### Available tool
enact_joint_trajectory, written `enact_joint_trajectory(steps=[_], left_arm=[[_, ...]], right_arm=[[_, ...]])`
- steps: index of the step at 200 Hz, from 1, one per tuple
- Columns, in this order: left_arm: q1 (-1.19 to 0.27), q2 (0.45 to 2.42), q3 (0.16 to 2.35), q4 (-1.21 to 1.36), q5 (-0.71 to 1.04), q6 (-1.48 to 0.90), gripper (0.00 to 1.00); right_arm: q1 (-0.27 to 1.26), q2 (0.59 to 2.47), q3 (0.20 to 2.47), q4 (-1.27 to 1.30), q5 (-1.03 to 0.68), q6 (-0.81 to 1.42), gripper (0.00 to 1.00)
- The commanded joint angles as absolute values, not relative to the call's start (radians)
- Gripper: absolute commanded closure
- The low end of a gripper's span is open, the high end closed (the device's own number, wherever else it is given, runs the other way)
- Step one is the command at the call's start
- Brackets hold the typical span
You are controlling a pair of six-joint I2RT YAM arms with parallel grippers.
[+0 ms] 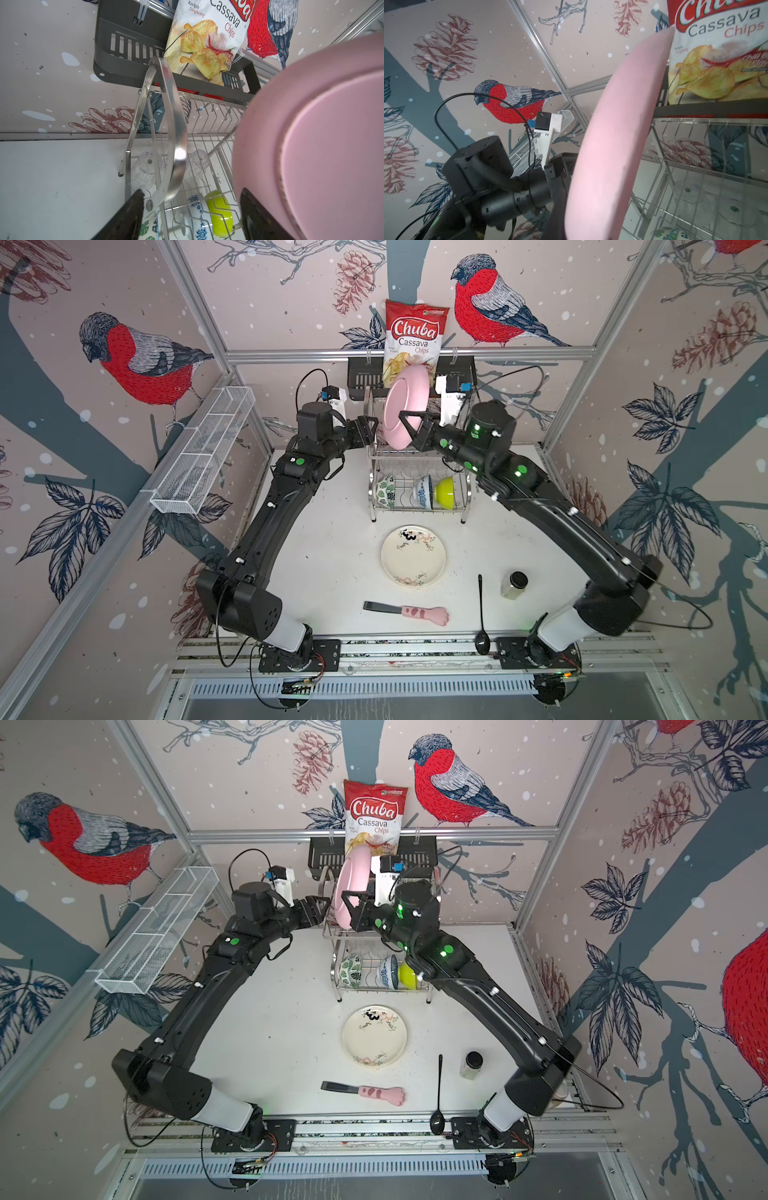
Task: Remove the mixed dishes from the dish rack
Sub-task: 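Grasp the pink plate rim with both grippers and lift it upward, then pull the pink plate toward the robot with right gripper while left follows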
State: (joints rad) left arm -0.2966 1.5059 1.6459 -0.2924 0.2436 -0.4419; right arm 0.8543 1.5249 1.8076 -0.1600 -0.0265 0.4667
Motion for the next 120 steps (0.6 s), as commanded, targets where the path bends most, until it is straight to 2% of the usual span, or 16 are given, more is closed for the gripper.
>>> enact_joint_trajectory(steps=[1,46,54,90,120], left_arm=[[-0.296,1.462,1.652,-0.293,0.264,-0.458,0.23],[-0.296,1.359,1.647,-0.372,0.268,-0.472,0.09],[-0.296,1.347,1.654,-0.395,0.275,-0.477,0.03],[-0.296,1.306,1.701,-0.517,0.296,-0.474,0.03],[-0.296,1.304,1.746,-0.666,0.343,-0.459,0.03]], right_arm=[[0.93,1.43,1.74,-0.161,0.128,0.358,0.96],[1.196,1.286,1.597,-0.323,0.534,0.162,0.96],[1.239,1.275,1.578,-0.351,0.6,0.141,0.96],[1.404,1.295,1.518,-0.463,0.848,0.039,0.97],[1.518,1.403,1.506,-0.553,1.037,-0.057,1.0]])
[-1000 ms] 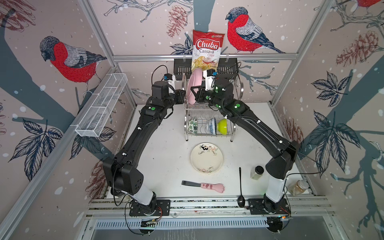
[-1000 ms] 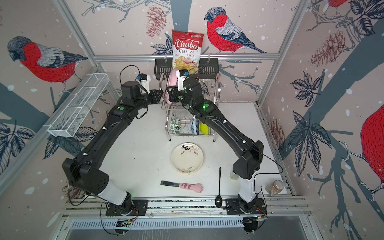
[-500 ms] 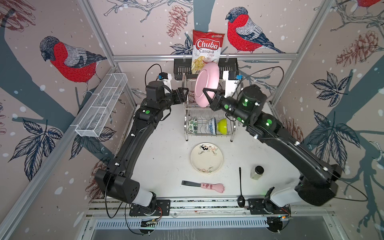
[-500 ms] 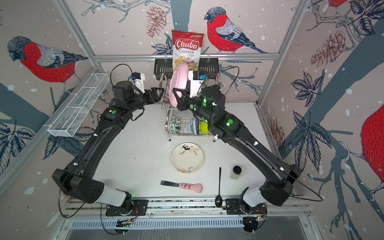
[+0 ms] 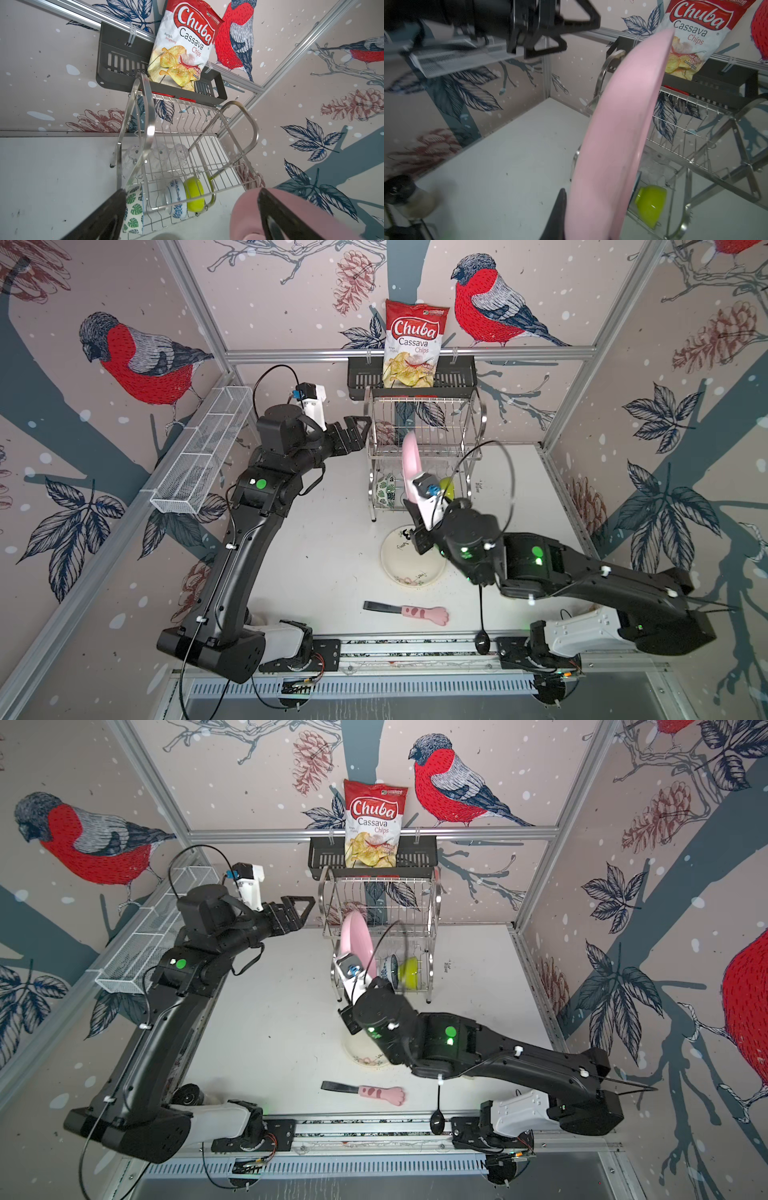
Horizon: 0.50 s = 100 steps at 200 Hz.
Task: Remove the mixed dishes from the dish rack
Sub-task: 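Pull the pink plate toward the robot with right gripper while left follows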
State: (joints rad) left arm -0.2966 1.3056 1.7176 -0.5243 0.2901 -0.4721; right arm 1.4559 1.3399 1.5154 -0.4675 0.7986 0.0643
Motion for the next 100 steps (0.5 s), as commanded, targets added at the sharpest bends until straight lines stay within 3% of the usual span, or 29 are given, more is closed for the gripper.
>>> enact_joint_trajectory(steps=[1,43,100], left_arm=[[-0.296,1.304,1.747,-0.67,0.346,-0.459,0.03],[-0.301,1.313,1.755,-0.802,0.48,-0.43,0.03],[-0.427,1.268,1.586,-0.935,0.44,-0.363,0.03]], right_arm=[[1.521,1.408,1.505,-0.555,1.043,-0.062,1.0],[1.593,1.571,1.477,-0.587,1.197,-0.18,1.0],[1.589,1.633,1.462,-0.525,1.151,-0.237,1.0]])
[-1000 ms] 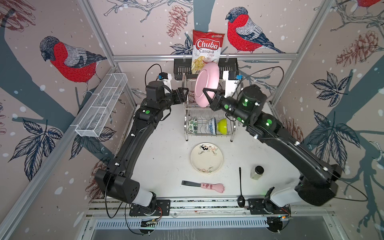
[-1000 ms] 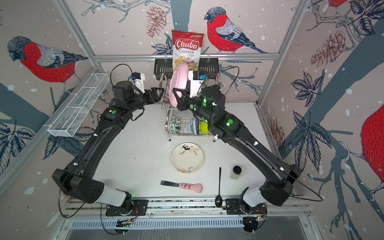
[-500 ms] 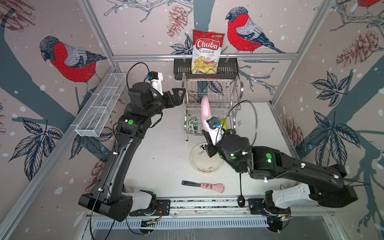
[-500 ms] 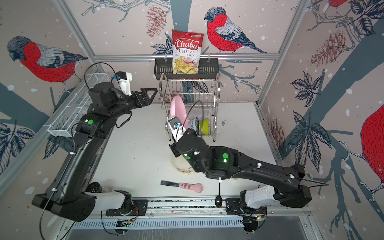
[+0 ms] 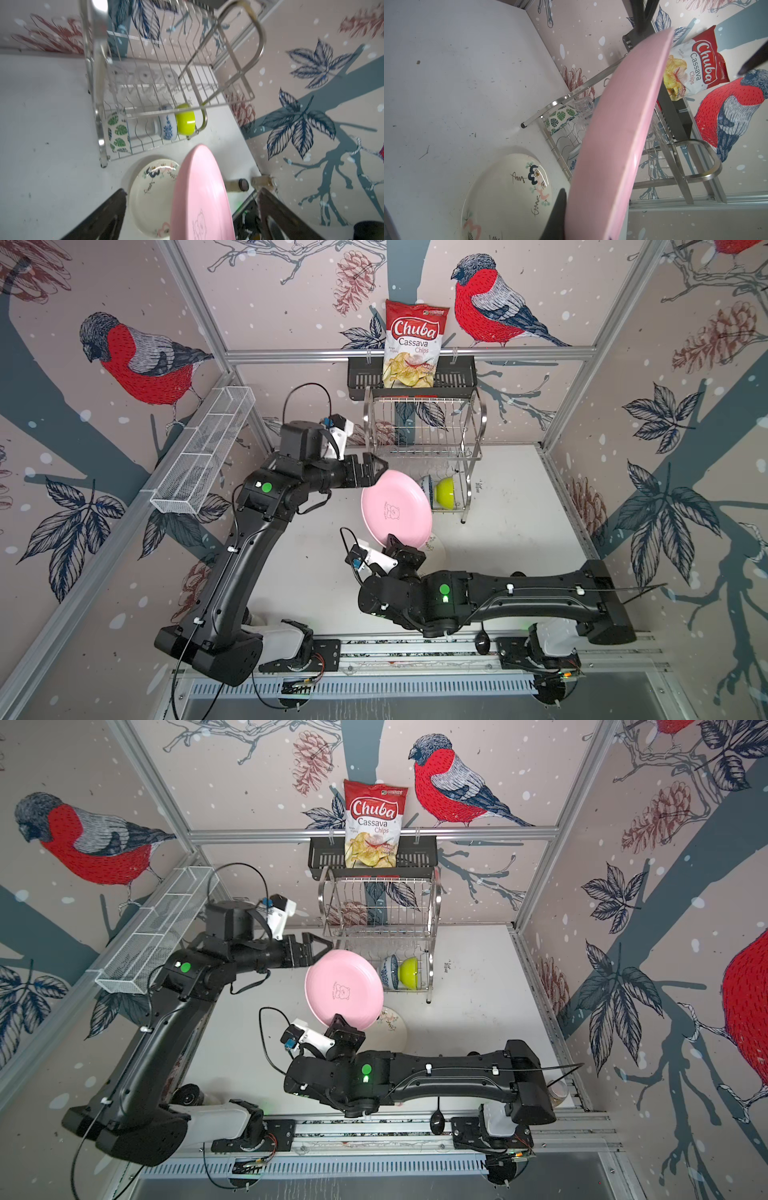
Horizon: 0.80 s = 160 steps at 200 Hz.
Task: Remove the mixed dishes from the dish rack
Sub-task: 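Pull the pink plate toward the robot with right gripper while left follows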
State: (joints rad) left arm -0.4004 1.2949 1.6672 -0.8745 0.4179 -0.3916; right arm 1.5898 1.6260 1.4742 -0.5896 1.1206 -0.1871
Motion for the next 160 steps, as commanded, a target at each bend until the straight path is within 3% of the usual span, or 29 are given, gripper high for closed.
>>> enact_joint_trajectory(steps=[1,30,48,63,91,107,129,147,160], left_arm=[[-0.429,1.267,1.581,-0.934,0.442,-0.363,0.03],[-0.439,1.231,1.48,-0.928,0.43,-0.361,0.04],[-0.439,1.217,1.439,-0.921,0.406,-0.368,0.13],[-0.44,1.21,1.414,-0.899,0.42,-0.377,0.24],[-0.442,1.209,1.374,-0.825,0.471,-0.407,0.58],[-0.443,1.219,1.361,-0.796,0.499,-0.421,0.72],[-0.446,1.229,1.34,-0.758,0.525,-0.433,0.85],[-0.446,1.237,1.327,-0.729,0.548,-0.442,0.93],[-0.446,1.242,1.318,-0.711,0.572,-0.45,0.98]], right_arm=[[1.589,1.633,1.461,-0.523,1.151,-0.238,1.0],[1.577,1.646,1.443,-0.513,1.142,-0.247,1.0],[1.572,1.65,1.429,-0.507,1.139,-0.251,1.0],[1.569,1.654,1.424,-0.5,1.147,-0.254,1.0],[1.551,1.654,1.411,-0.491,1.15,-0.248,1.0],[1.545,1.651,1.408,-0.485,1.143,-0.243,0.98],[1.533,1.636,1.398,-0.473,1.116,-0.233,0.91],[1.521,1.615,1.38,-0.459,1.074,-0.213,0.77],[1.512,1.603,1.369,-0.456,1.04,-0.189,0.74]])
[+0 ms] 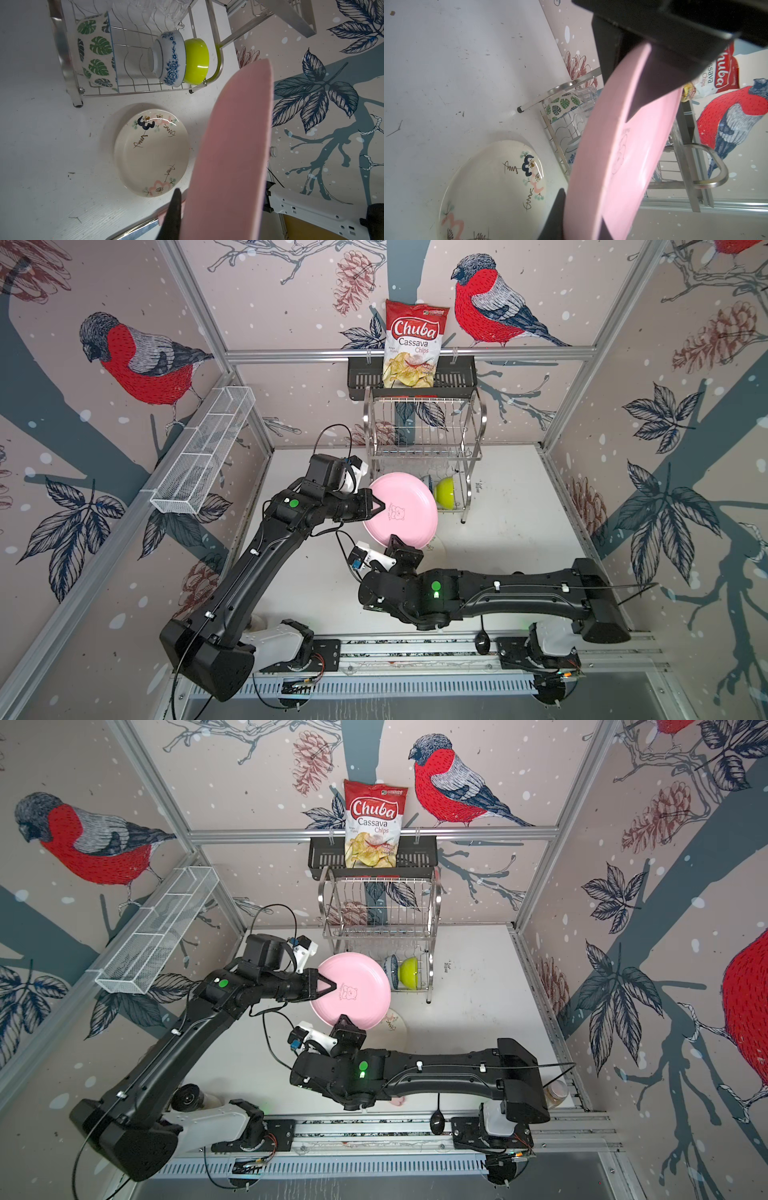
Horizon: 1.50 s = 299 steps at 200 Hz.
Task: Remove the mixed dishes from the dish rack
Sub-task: 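Pull the pink plate toward the robot with right gripper while left follows, then grasp the pink plate's opposite rim with left gripper, holding it flat above the stack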
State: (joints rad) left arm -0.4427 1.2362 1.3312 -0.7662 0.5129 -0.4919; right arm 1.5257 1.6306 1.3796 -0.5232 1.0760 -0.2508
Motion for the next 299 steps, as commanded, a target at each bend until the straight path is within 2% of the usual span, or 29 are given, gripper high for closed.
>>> enact_joint_trajectory(steps=[1,12,25,50,85,113,149,178,214,244,299], left_arm=[[-0.446,1.243,1.317,-0.71,0.574,-0.45,0.98],[-0.446,1.248,1.311,-0.697,0.594,-0.453,1.0],[-0.446,1.256,1.311,-0.693,0.603,-0.451,1.0],[-0.446,1.257,1.3,-0.688,0.598,-0.449,1.0],[-0.446,1.252,1.265,-0.66,0.603,-0.453,1.0],[-0.446,1.252,1.24,-0.637,0.617,-0.452,1.0],[-0.446,1.251,1.21,-0.611,0.633,-0.447,1.0],[-0.446,1.254,1.198,-0.588,0.652,-0.443,1.0],[-0.446,1.249,1.177,-0.538,0.677,-0.454,1.0],[-0.446,1.252,1.16,-0.507,0.697,-0.464,1.0],[-0.446,1.252,1.137,-0.484,0.699,-0.478,1.0]], right_arm=[[1.511,1.601,1.369,-0.456,1.038,-0.186,0.74],[1.505,1.591,1.365,-0.46,0.995,-0.161,0.7],[1.499,1.575,1.365,-0.467,0.921,-0.12,0.6],[1.484,1.542,1.364,-0.456,0.681,-0.018,0.43],[1.438,1.483,1.322,-0.359,0.334,0.111,0.37],[1.347,1.379,1.254,-0.252,0.066,0.215,0.37],[1.144,1.154,1.105,-0.104,-0.123,0.38,0.37],[0.947,0.998,0.992,-0.089,-0.132,0.519,0.42],[0.74,0.954,0.895,-0.166,-0.234,0.633,0.48],[0.682,0.96,0.837,-0.178,-0.266,0.653,0.54],[0.644,1.009,0.807,-0.182,-0.299,0.634,0.59]])
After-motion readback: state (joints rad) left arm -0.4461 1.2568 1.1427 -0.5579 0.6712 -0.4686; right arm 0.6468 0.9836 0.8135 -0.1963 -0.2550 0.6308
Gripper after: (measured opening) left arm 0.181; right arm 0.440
